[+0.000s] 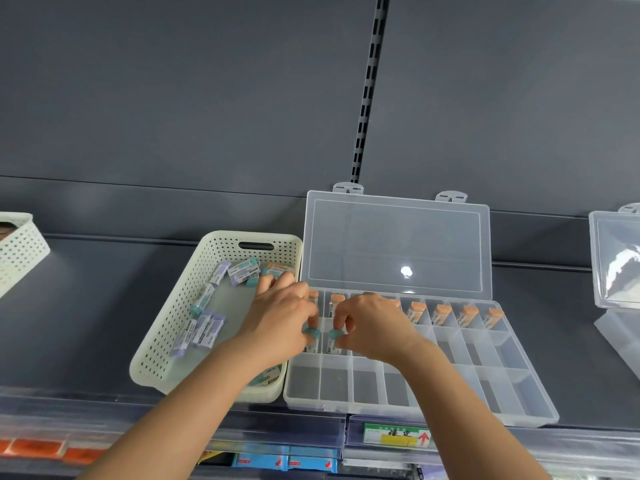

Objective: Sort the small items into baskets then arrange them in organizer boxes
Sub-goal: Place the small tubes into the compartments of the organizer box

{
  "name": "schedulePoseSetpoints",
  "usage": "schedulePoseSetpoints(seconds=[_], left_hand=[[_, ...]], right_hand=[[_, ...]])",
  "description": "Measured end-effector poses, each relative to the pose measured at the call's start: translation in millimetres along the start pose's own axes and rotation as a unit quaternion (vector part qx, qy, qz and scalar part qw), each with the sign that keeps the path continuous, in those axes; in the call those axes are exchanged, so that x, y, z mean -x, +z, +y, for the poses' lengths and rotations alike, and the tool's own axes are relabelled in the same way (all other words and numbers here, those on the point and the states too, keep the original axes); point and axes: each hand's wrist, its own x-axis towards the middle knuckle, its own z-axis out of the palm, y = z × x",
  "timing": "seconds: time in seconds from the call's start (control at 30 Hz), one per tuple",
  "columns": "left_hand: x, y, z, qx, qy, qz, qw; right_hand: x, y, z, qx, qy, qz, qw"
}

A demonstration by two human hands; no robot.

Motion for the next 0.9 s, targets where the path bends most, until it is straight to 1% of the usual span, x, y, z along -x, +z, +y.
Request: schedulePoseSetpoints(seconds=[0.37, 0.47, 0.57, 0.6, 0.63, 0.7, 0.77, 0.83, 0.9], left_hand=[[-0.5, 2.2, -2.9, 0.007, 0.002, 0.001, 1.0], [0.7, -6.4, -7.7, 0.054, 0.003, 0.004, 0.999], [6.8, -20.3, -22.1, 0.146, -0.03, 0.022, 0.989], [10.1, -24.6, -29.5, 0.166, -0.05, 0.007, 0.985], [14.3, -28.0, -37.0, 0.168, -0.072, -0.024, 0.983], [24.2, -29.2, -49.0, 0.157, -0.108, -0.129, 0.973], [34.7, -22.1, -49.3, 0.16, -0.13, -0.222, 0.953], [42.2, -10.8, -41.7, 0.155, -0.128, -0.26, 0.945], [44.9, -2.3, -36.3, 0.128, -0.119, -0.267, 0.948]], right_hand=[[-3.7, 2.0, 0.0, -0.008, 0.005, -0.002, 1.0], [-4.5, -4.1, -5.8, -0.02, 0.0, 0.026, 0.999], [-7.6, -9.9, -19.4, -0.04, -0.046, 0.069, 0.996], [-9.1, -10.8, -26.3, -0.043, -0.066, 0.072, 0.994], [-11.2, -10.7, -34.1, -0.044, -0.087, 0.069, 0.993], [-16.4, -7.9, -50.8, -0.039, -0.128, 0.052, 0.99], [-22.3, -3.9, -65.0, -0.034, -0.146, 0.034, 0.988], [-28.8, -1.6, -74.4, -0.016, -0.145, 0.014, 0.989], [-36.7, 0.8, -81.0, 0.04, -0.146, -0.007, 0.988]])
